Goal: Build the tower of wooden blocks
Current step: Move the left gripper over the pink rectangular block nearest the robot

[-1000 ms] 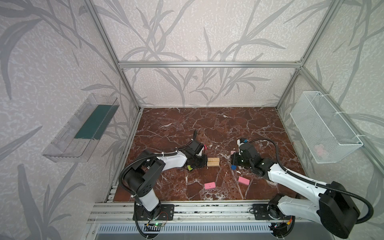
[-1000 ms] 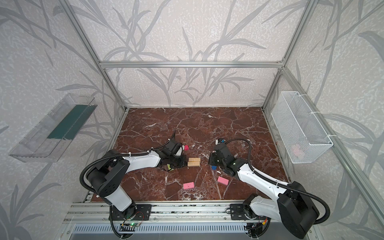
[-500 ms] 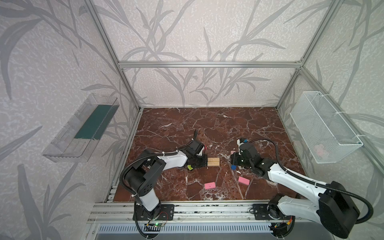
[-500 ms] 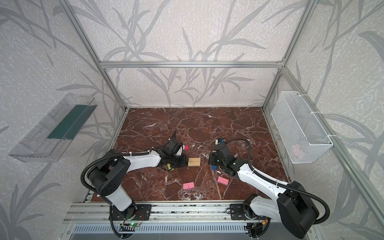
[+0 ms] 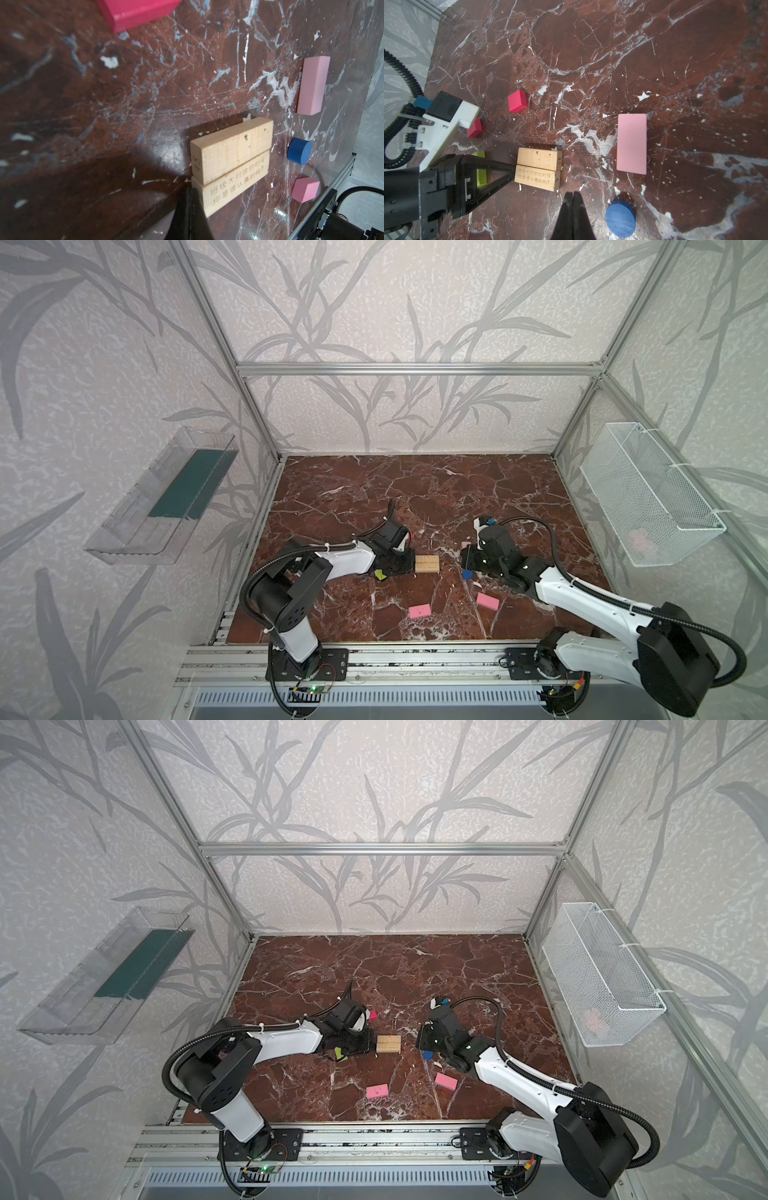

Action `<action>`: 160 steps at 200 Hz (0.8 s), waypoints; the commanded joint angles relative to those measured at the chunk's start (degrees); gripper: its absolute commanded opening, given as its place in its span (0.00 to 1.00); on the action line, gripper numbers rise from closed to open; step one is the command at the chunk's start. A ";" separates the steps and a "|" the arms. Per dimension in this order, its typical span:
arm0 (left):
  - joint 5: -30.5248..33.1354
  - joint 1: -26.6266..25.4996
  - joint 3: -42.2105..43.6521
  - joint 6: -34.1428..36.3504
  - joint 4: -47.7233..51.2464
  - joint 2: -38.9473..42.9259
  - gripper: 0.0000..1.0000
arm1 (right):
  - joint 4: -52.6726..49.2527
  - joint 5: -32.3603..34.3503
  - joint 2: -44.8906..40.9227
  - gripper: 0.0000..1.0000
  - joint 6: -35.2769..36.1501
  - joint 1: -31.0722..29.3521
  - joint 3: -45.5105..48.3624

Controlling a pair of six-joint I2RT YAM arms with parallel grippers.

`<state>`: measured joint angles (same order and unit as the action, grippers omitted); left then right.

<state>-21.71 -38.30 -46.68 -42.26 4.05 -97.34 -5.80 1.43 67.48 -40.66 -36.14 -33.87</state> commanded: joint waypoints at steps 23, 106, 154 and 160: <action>0.35 -0.37 -0.94 -0.89 0.73 -1.23 0.00 | 0.94 0.06 0.10 0.00 -0.34 0.27 0.82; 2.77 -0.37 -1.16 -0.03 3.83 0.30 0.00 | 0.15 0.09 -0.51 0.00 -0.04 0.24 0.49; 6.04 -0.37 -1.92 1.71 8.31 3.74 0.00 | -1.16 0.33 -1.46 0.00 0.41 0.27 -0.01; 6.37 -0.37 -2.01 1.95 8.91 4.35 0.00 | -1.32 0.36 -1.56 0.00 0.42 0.28 -0.04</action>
<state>-18.63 -38.52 -47.11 -41.71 8.08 -95.90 -5.87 1.45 67.42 -40.64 -36.14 -33.87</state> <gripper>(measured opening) 0.047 0.050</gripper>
